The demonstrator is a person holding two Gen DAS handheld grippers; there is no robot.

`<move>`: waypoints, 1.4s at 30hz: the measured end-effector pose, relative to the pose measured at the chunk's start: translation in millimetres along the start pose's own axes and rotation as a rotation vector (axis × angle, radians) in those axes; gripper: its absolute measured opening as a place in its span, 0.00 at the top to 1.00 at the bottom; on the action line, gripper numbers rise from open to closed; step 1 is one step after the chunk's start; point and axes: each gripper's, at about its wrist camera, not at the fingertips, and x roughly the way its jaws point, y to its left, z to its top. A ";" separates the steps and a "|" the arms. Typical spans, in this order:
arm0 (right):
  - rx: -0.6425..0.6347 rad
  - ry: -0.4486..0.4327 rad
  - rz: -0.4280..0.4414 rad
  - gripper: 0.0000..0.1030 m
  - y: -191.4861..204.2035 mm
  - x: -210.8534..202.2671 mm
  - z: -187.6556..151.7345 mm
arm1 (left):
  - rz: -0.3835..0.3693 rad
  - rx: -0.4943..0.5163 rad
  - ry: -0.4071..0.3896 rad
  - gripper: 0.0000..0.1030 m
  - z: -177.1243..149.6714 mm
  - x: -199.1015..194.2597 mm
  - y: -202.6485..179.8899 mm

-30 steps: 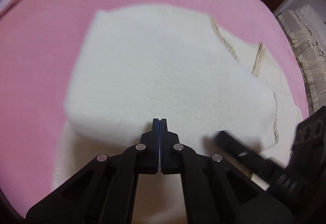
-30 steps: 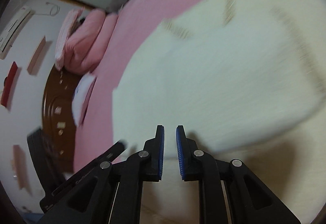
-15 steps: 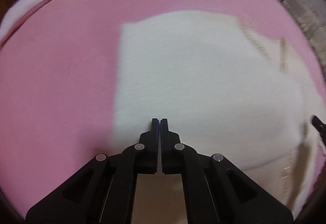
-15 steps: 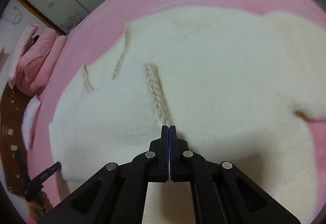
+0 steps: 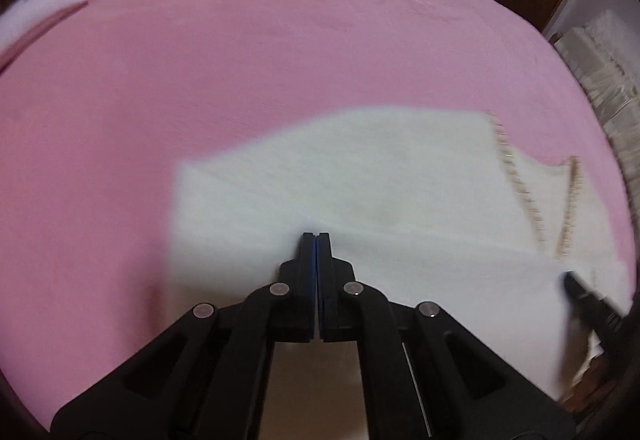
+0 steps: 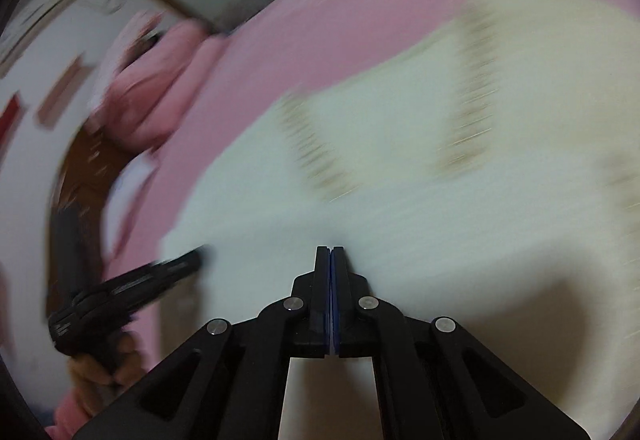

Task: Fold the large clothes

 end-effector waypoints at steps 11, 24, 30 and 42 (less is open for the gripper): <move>0.077 0.061 0.172 1.00 17.2 -86.1 -22.1 | -0.217 -0.081 0.121 1.00 -56.6 -26.0 -31.2; 0.049 0.175 0.244 1.00 -19.2 -14.8 -28.4 | 0.053 0.103 0.124 1.00 -93.4 -44.4 1.2; 0.106 0.136 0.000 1.00 -82.8 -50.1 -17.4 | 0.095 -0.007 0.124 1.00 -105.1 -73.7 78.0; 0.248 0.098 -0.244 0.95 -43.1 -90.2 -33.1 | 0.169 0.000 0.178 0.97 -132.1 -92.1 46.8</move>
